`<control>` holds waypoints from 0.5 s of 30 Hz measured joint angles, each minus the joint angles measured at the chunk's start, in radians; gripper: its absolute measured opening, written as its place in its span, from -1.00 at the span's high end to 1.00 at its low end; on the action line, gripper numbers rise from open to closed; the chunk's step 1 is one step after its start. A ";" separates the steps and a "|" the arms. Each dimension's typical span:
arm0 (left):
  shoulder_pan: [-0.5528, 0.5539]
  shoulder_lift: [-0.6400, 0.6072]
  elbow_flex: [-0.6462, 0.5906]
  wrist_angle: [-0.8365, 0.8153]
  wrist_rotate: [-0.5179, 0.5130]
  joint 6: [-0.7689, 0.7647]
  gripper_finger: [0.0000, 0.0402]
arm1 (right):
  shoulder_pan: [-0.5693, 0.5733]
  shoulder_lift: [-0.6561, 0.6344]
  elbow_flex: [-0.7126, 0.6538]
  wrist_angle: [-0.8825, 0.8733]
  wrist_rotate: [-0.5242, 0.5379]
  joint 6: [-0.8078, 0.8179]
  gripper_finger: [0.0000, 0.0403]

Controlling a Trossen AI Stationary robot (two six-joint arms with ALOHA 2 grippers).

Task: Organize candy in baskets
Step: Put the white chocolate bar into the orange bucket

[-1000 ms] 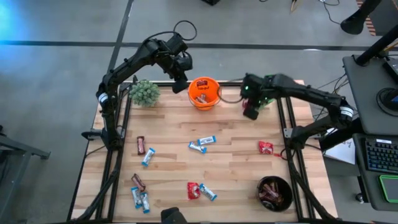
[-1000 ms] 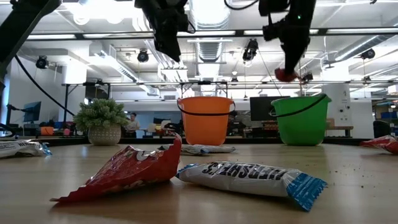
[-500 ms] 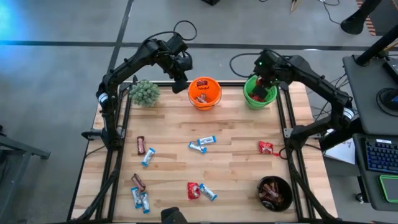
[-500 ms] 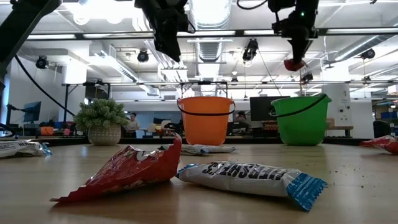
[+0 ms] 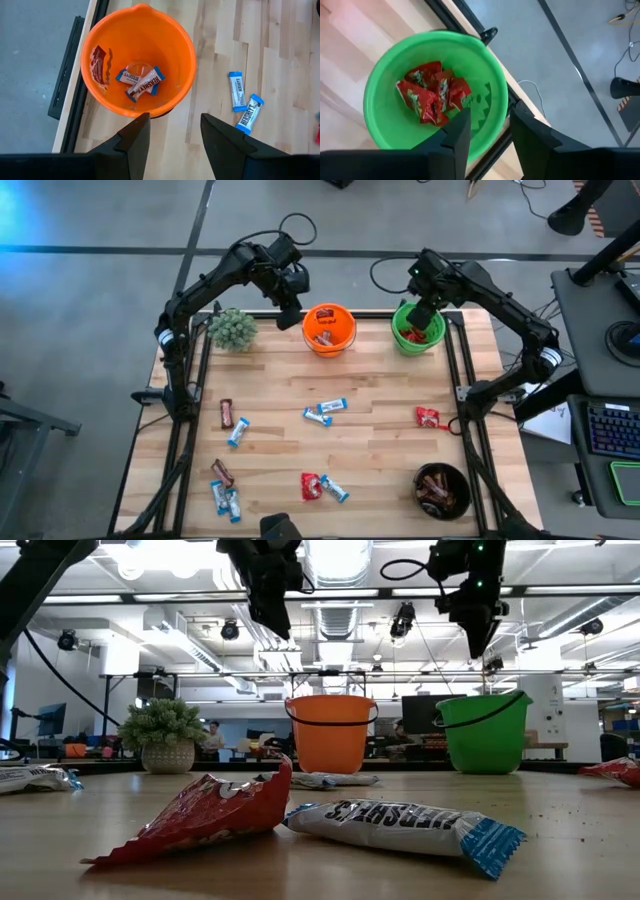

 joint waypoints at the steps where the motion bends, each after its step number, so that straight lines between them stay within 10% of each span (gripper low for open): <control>1: -0.001 0.000 0.000 0.000 0.000 -0.006 0.21 | 0.000 0.000 0.000 0.006 0.000 -0.001 0.34; 15: -0.042 0.001 0.000 -0.061 0.002 -0.077 -0.10 | 0.000 -0.007 0.000 0.026 0.000 -0.036 0.24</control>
